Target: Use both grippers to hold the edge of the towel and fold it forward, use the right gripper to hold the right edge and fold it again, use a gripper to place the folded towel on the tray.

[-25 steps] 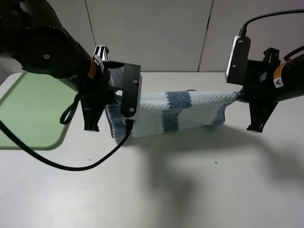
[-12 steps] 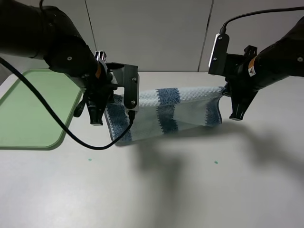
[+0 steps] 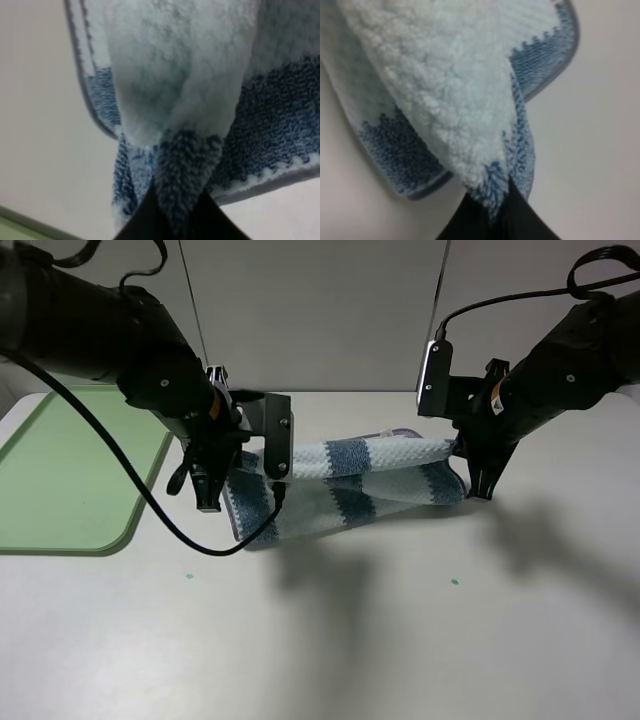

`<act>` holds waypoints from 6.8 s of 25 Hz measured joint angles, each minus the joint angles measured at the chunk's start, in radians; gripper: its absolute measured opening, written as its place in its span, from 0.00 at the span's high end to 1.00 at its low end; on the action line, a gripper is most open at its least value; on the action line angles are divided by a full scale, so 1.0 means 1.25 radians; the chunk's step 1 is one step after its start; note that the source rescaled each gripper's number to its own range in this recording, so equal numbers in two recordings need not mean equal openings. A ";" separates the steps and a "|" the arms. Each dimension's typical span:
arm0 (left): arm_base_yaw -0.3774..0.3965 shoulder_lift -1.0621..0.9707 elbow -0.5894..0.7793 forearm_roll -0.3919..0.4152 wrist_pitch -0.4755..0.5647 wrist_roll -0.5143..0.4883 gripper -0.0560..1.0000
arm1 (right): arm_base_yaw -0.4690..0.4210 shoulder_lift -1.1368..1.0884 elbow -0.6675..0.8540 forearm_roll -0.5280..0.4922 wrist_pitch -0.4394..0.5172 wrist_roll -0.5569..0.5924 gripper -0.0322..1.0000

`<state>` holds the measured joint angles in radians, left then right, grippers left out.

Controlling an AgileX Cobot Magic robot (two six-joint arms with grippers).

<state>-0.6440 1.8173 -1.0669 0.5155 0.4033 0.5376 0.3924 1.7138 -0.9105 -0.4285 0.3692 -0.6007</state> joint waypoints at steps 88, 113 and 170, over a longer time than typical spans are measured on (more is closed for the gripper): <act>0.063 0.006 0.000 0.031 -0.122 -0.208 0.00 | -0.067 0.090 0.000 0.255 -0.406 0.075 0.00; 0.062 -0.284 0.000 0.027 0.002 -0.411 0.00 | -0.067 -0.073 0.000 0.323 -0.173 0.105 0.00; -0.079 -0.862 0.215 -0.101 0.195 -0.696 0.00 | -0.038 -0.099 0.000 0.323 -0.103 -0.186 0.00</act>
<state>-0.7428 0.7397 -0.7979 0.3897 0.6472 -0.3325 0.3453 1.5899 -0.9105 -0.0242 0.2406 -0.8330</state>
